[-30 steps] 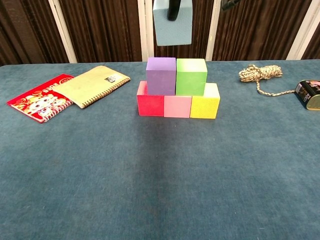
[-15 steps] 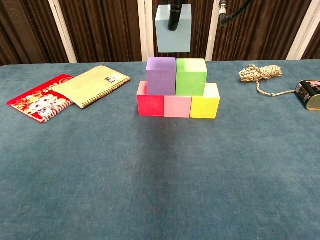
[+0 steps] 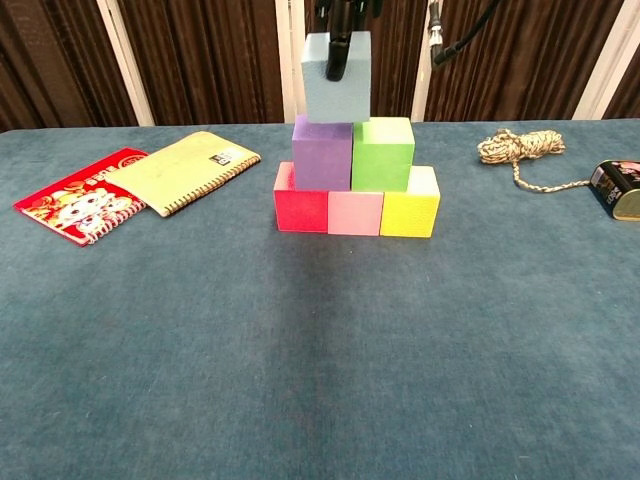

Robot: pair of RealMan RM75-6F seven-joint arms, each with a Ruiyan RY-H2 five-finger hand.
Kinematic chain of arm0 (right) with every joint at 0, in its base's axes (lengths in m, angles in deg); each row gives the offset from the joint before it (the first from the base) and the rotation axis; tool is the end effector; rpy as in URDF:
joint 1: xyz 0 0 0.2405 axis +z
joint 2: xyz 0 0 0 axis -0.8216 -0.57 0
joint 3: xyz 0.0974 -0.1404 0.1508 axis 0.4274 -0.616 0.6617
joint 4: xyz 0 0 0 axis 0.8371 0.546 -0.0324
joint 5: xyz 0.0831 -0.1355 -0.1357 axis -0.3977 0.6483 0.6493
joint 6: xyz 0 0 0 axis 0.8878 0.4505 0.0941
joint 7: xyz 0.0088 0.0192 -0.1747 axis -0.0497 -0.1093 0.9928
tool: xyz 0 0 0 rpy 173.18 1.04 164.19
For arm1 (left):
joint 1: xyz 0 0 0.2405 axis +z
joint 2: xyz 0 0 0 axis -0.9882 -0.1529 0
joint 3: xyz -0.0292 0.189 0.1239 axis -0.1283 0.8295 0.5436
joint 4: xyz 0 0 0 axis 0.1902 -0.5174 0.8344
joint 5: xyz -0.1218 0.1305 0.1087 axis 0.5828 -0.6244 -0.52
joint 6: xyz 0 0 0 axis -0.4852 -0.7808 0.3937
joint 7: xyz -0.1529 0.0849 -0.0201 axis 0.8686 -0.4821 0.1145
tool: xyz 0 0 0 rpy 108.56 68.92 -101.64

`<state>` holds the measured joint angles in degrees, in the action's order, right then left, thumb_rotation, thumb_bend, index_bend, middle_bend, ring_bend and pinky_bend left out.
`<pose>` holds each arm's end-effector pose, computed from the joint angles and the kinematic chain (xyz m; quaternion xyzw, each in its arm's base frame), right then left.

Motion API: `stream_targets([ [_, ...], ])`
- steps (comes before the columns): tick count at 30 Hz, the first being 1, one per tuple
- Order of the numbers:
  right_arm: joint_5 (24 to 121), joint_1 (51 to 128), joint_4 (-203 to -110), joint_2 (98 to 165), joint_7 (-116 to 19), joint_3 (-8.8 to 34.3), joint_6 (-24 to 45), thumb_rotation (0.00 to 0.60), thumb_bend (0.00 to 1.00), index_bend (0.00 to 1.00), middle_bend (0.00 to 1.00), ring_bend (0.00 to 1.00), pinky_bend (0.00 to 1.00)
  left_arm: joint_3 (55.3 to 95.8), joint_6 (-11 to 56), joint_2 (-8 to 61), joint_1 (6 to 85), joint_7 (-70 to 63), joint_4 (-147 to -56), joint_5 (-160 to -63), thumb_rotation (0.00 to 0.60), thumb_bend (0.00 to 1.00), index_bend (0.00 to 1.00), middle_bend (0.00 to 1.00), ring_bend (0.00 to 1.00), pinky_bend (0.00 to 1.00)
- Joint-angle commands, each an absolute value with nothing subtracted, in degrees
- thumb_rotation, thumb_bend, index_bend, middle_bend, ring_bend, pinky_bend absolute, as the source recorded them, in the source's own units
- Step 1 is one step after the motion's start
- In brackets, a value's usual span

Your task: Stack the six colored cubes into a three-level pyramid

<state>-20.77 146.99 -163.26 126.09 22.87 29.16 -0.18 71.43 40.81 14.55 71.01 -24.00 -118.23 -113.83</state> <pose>0.0810 -0.4476 0.0402 0.7125 -0.4567 0.2265 0.4821 -0.3118 0.2615 0.1548 -0.5138 -0.3677 -0.2874 0.7198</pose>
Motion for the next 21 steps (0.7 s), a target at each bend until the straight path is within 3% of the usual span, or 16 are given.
stream_targets([
  [1,-20.2,146.5,-162.7,126.6,22.9,29.4,-1.0,0.6,0.24,0.38,0.37,0.22,0.0,71.5,40.8,14.6,71.0,-24.0,-118.1,-113.8,0.6,0.32,0.09,0.12,0.0,0.0],
  [21,-19.4,144.4,-160.7,126.8,23.3,29.5,-3.9,0.6,0.24,0.38,0.37,0.22,0.0,71.6,41.4,14.8,70.9,-24.6,-118.1,-113.3,0.6,0.32,0.09,0.11,0.0,0.0],
])
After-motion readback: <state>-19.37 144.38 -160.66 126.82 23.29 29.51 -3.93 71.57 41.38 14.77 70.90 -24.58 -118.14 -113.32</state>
